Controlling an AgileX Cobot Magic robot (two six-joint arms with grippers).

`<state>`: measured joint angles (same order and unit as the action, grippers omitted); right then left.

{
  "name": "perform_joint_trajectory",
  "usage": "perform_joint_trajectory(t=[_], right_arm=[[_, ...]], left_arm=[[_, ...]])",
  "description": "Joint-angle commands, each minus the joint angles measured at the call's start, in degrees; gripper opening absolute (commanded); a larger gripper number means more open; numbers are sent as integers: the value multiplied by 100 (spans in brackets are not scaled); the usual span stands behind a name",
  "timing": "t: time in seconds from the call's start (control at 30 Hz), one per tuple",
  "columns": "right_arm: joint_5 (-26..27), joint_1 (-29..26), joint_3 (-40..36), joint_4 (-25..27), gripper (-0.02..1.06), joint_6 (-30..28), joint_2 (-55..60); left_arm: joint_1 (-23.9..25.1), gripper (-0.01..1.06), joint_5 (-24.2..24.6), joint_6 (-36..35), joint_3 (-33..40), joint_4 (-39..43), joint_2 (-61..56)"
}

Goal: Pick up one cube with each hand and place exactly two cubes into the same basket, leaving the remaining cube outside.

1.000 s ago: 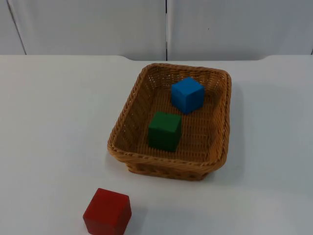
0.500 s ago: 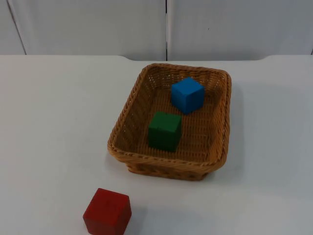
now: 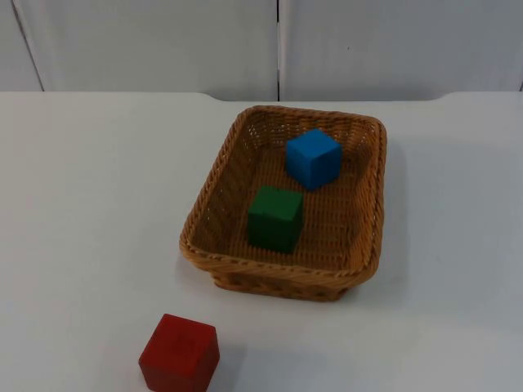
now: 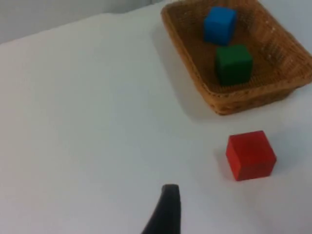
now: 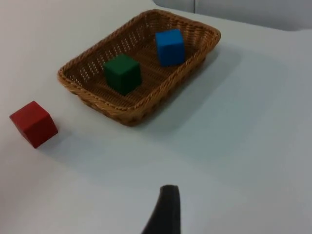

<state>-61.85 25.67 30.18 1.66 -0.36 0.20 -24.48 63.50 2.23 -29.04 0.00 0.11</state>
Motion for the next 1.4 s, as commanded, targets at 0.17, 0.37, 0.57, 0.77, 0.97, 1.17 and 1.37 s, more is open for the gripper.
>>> perform_joint_trajectory(t=[0.17, 0.37, 0.57, 0.77, 0.97, 1.17, 1.37], right_arm=[[17, 14, -56, -30, 72, 36, -20], [2, 14, -72, -30, 72, -47, -20], [2, 14, -72, -119, 72, -55, -20], [2, 14, -72, -132, 72, -55, -20], [2, 14, -72, -166, 72, -72, -20], [2, 14, -72, -166, 72, -72, -20], [2, 14, -72, -166, 72, -72, -20]], left_arm=[[-11, 77, -169, -585, 46, 398, -11], [-11, 77, -183, -501, 55, 350, -11], [-11, 77, -183, -540, 58, 350, -11], [-11, 77, -183, -566, 58, 252, -11], [-11, 77, -183, -566, 58, 238, -11], [-11, 77, -183, -191, 68, 178, -11], [-11, 77, -183, -191, 68, 178, -11]])
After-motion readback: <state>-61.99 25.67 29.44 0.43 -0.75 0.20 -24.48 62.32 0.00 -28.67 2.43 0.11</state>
